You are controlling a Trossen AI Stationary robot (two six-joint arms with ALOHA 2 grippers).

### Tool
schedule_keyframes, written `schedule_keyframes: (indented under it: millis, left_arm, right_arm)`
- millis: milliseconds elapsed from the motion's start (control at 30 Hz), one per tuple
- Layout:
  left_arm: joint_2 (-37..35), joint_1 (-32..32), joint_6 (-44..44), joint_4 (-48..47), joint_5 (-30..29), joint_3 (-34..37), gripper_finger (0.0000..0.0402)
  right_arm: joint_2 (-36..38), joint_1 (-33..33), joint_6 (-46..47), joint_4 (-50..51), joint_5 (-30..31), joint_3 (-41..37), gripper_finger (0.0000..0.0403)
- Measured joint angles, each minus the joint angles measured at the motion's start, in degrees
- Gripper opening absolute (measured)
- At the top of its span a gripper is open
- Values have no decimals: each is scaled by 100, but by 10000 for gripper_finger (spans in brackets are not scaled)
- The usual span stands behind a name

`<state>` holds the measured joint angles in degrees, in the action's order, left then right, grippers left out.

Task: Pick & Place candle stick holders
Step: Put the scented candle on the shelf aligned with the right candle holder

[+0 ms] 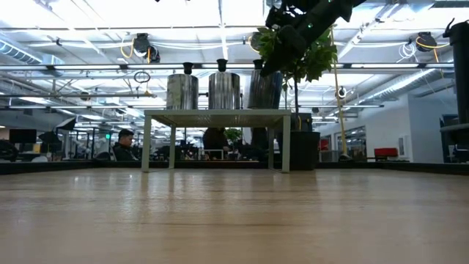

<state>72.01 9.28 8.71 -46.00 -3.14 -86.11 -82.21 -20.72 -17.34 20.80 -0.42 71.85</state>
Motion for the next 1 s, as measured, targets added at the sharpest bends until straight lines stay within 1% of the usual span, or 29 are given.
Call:
schedule_keyframes:
  millis: [67, 167, 467, 600, 700, 833, 933, 1000]
  left_arm:
    - [0, 0, -28, 0, 0, 0, 97]
    - [0, 0, -100, 0, 0, 0, 97]
    - [0, 0, -151, -2, 0, 0, 97]
    - [0, 0, -151, -2, 0, 0, 97]
    - [0, 0, -151, -26, 0, 0, 97]
    - [0, 0, -151, -67, 0, 0, 97]
    - [0, 0, -149, -70, 0, 0, 97]
    - [0, 0, -149, -70, 0, 0, 97]
  right_arm:
    - [0, -13, -27, 2, -37, 0, 9]
    - [0, -34, -53, -10, -264, -2, 17]
    - [4, -38, -202, -220, -243, -2, 95]
    - [4, -38, -340, -488, -244, -2, 120]
    - [4, -38, -463, -608, -244, -2, 128]
    - [4, -29, -691, -598, -242, -2, 129]
    - [163, 62, -740, -620, -233, -13, 125]
    - [331, 189, -605, -649, -238, -9, 122]
